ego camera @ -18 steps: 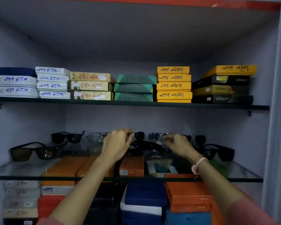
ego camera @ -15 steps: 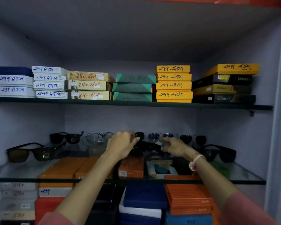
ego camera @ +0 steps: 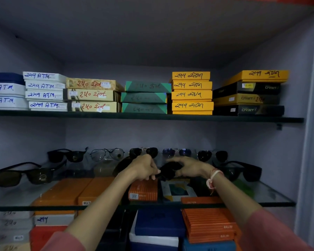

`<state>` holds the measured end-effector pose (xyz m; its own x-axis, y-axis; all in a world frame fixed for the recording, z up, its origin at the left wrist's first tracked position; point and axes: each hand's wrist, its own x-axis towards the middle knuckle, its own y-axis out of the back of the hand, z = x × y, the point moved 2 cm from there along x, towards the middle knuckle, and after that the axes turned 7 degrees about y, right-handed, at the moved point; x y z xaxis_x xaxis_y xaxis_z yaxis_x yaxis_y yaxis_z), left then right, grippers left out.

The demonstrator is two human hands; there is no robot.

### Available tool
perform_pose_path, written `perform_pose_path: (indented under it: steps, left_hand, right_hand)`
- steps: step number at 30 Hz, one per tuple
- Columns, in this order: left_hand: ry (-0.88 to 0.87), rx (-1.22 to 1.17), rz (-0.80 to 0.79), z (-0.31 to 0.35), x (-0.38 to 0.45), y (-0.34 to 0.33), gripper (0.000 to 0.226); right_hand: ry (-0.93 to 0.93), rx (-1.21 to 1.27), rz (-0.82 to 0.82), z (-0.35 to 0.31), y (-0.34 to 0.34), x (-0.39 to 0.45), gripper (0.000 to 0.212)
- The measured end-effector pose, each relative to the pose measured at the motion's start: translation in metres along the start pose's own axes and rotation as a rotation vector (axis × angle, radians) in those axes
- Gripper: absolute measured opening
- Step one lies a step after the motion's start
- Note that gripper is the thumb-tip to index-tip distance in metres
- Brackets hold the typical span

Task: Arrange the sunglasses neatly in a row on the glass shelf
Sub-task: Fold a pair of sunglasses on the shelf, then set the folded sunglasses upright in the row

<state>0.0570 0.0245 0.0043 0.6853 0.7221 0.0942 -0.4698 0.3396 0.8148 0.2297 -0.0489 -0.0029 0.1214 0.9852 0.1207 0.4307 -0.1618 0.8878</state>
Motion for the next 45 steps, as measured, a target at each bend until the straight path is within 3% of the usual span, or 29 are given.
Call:
perform_pose_path:
  steps: [7,10,16,22,27,31,36,41,45]
  left_hand:
    - [0.043,-0.138,-0.030,0.004,-0.001,-0.014,0.022]
    - [-0.010,-0.137,0.071,0.005,-0.005,-0.006,0.016]
    - [-0.253,0.107,0.302,-0.003,-0.025,0.028,0.016]
    - [-0.282,0.103,0.461,-0.006,-0.033,0.036,0.021]
    - [-0.267,0.167,0.416,-0.006,-0.034,0.028,0.028]
    - [-0.204,-0.333,0.181,0.001,-0.036,0.026,0.036]
    - [-0.003,-0.659,0.205,0.009,-0.029,0.031,0.032]
    - [0.130,-0.343,-0.028,0.018,-0.026,0.031,0.036]
    - [0.043,-0.096,0.137,0.027,-0.010,0.023,0.026]
  right_hand:
    - [0.075,-0.107,0.139,-0.010,-0.004,-0.008,0.043]
    - [0.091,-0.044,0.283,-0.010,0.004,-0.019,0.034]
    - [-0.038,0.038,0.657,-0.011,0.035,-0.038,0.028]
    - [-0.069,0.306,0.398,-0.022,0.044,-0.053,0.041]
    - [-0.009,0.232,0.357,-0.027,0.051,-0.061,0.022]
    - [0.024,0.049,0.493,-0.033,0.058,-0.064,0.019]
    - [-0.010,-0.199,0.757,-0.036,0.058,-0.067,0.013]
    - [-0.090,-0.199,0.838,-0.031,0.060,-0.070,0.010]
    - [-0.185,-0.159,0.863,-0.019,0.061,-0.074,0.010]
